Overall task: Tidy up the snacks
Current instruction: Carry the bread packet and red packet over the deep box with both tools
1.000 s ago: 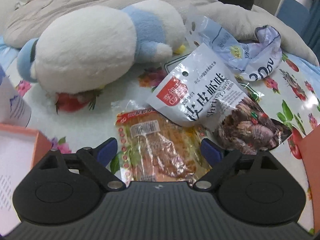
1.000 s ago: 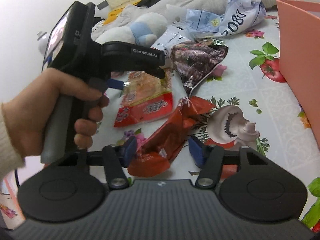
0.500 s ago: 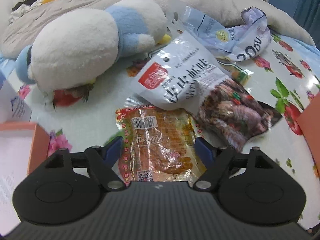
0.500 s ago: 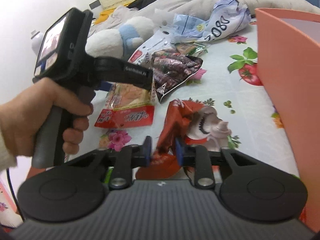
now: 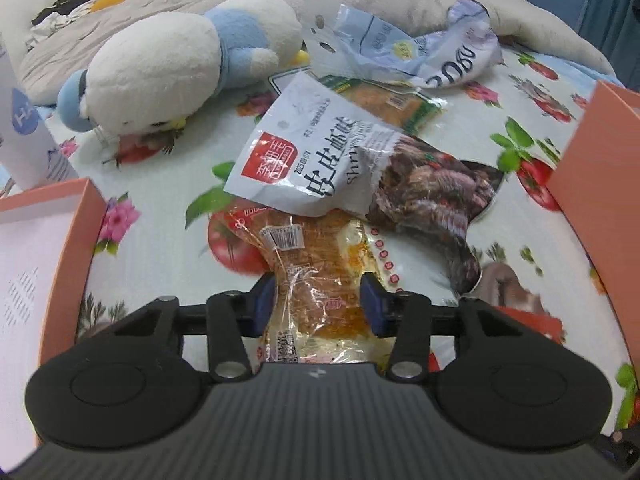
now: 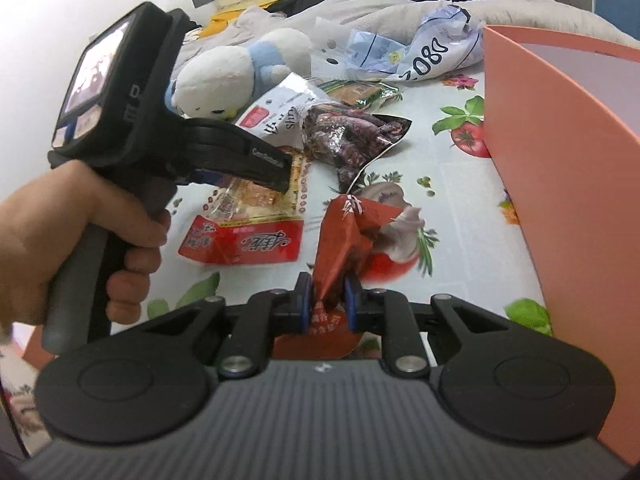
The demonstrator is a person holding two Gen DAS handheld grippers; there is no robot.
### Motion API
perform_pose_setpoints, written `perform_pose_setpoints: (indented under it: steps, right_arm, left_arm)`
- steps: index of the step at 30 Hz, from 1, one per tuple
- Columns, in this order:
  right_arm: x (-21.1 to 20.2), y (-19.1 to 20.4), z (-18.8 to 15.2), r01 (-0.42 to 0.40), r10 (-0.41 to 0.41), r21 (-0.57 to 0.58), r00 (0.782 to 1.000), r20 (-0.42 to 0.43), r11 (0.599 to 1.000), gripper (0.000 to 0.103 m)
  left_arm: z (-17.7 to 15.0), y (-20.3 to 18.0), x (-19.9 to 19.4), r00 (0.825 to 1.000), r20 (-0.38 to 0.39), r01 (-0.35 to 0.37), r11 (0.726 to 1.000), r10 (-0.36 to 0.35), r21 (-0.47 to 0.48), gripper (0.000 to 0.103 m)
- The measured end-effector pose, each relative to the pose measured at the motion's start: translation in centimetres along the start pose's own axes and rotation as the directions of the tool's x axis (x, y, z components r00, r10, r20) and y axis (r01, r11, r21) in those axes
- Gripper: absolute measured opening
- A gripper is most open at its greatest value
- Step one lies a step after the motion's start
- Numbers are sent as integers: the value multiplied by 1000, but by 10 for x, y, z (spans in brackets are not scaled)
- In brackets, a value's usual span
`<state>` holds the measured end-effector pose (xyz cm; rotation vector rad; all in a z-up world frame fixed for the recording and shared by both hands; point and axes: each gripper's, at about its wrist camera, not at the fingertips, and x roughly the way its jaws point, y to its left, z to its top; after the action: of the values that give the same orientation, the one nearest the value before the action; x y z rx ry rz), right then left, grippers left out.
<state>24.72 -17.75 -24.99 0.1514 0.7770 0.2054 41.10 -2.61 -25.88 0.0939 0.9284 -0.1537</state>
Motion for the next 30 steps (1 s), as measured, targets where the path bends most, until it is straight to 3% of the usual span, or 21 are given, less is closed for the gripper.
perform_pose_setpoints:
  steps: [11,18,26,30]
  right_arm:
    - [-50,-3,-30,-14,13,-20,1000,-17,1000,19]
    - [-83,-12,-37,-18,17,-18,1000,-11,1000,19]
    - [-112,-11,-45,-14,14,-20,1000,-2,1000,19]
    - [-130,-7,-43,-15,15,-28,1000,15,999,19]
  left_arm:
    - [-57,-8,-56,997,-32,66,996,-68,-54,33]
    - [-104,-11,-97,992,-48,109,985,-116,-137,25]
    - [-139,-6,-142,991,3,134,960,-137,-244,16]
    - [-144,-8,-173,990,48,142,958,-135,-247,16]
